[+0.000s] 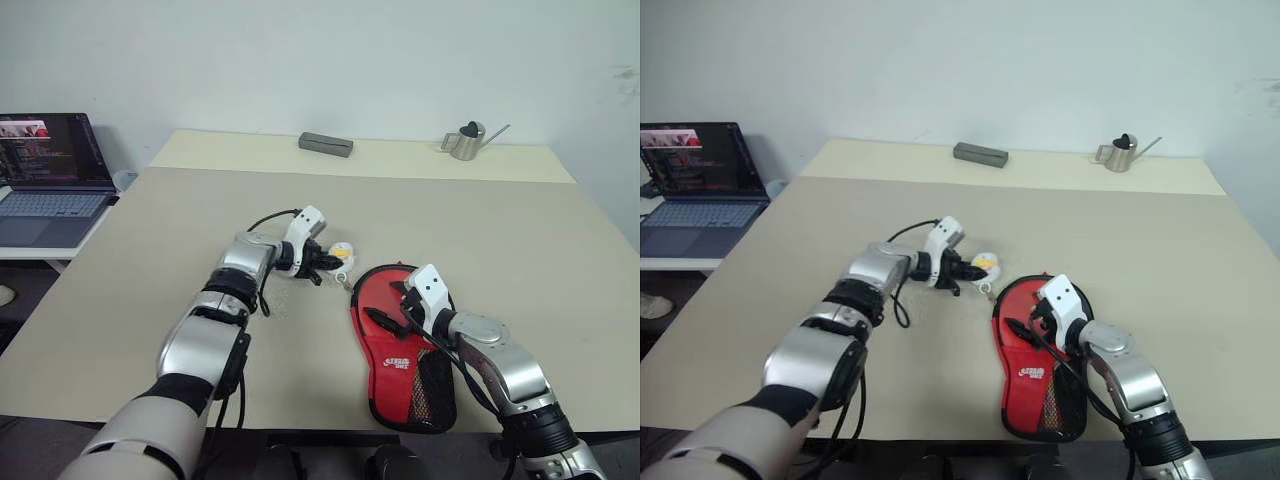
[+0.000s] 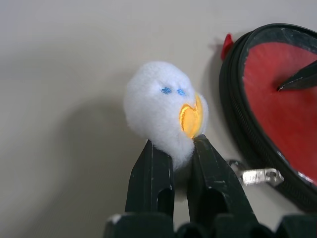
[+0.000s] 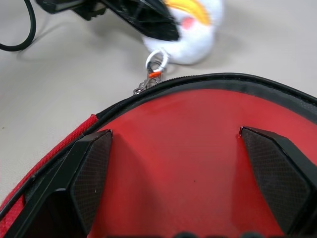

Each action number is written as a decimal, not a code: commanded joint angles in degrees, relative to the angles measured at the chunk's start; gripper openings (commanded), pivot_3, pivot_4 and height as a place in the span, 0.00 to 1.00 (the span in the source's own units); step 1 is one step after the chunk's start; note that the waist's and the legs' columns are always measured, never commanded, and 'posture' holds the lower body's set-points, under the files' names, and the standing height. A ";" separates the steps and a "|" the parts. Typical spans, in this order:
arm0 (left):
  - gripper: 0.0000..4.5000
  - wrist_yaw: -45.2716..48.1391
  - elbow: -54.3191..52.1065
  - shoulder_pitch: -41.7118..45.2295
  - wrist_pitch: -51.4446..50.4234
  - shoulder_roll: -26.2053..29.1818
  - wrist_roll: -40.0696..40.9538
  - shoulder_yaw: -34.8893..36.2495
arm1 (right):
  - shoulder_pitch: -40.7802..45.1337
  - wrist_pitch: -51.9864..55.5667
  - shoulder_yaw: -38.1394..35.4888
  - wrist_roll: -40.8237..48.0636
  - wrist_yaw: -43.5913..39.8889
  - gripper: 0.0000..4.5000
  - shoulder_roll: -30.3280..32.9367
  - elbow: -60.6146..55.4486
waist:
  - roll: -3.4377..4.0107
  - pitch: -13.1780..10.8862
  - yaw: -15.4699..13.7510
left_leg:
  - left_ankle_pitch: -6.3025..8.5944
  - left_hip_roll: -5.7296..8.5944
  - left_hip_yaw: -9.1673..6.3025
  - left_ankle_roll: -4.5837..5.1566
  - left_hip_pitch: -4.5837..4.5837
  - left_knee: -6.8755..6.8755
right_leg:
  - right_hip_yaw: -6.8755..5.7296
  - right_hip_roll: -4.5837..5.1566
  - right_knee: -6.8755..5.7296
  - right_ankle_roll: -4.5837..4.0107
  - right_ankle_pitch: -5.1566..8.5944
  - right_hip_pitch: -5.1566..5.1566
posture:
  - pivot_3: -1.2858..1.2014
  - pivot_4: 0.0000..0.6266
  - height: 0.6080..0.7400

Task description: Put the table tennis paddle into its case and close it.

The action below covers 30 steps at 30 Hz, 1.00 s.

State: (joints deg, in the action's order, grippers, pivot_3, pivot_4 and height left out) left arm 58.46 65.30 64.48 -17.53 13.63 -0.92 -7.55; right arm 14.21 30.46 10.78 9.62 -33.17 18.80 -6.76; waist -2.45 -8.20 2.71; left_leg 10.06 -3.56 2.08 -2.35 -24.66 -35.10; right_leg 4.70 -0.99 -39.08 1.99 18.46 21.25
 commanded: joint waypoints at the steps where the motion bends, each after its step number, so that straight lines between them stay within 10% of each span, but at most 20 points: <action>1: 0.02 -5.28 3.68 5.12 5.44 -2.74 -1.57 0.32 | -3.50 4.57 3.61 -0.82 0.21 1.00 -0.74 3.75 | -0.01 0.00 0.01 | 0.00 0.00 -0.01 0.00 0.00 0.00 | -0.01 0.00 0.01 0.00 0.00 -0.01 | 0.52 0.24 1.00; 30: 0.02 -28.01 13.09 11.97 15.97 -9.68 -16.13 -1.29 | -11.57 10.90 6.05 -0.46 2.62 1.00 -3.11 -5.57 | 0.04 0.15 -0.10 | -0.01 0.04 -0.25 -0.02 0.00 0.05 | -0.36 0.03 0.02 0.05 0.04 -0.14 | 0.52 0.24 1.00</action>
State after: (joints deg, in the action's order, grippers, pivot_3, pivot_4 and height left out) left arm 34.62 79.88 72.88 -3.24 3.43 -16.56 -9.36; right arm 7.07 34.87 12.87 8.36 -29.92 15.28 -16.81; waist -2.41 -8.06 2.61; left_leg 10.05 -3.51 1.83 -2.37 -24.67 -35.05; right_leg 4.33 -0.97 -39.06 2.05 18.50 21.11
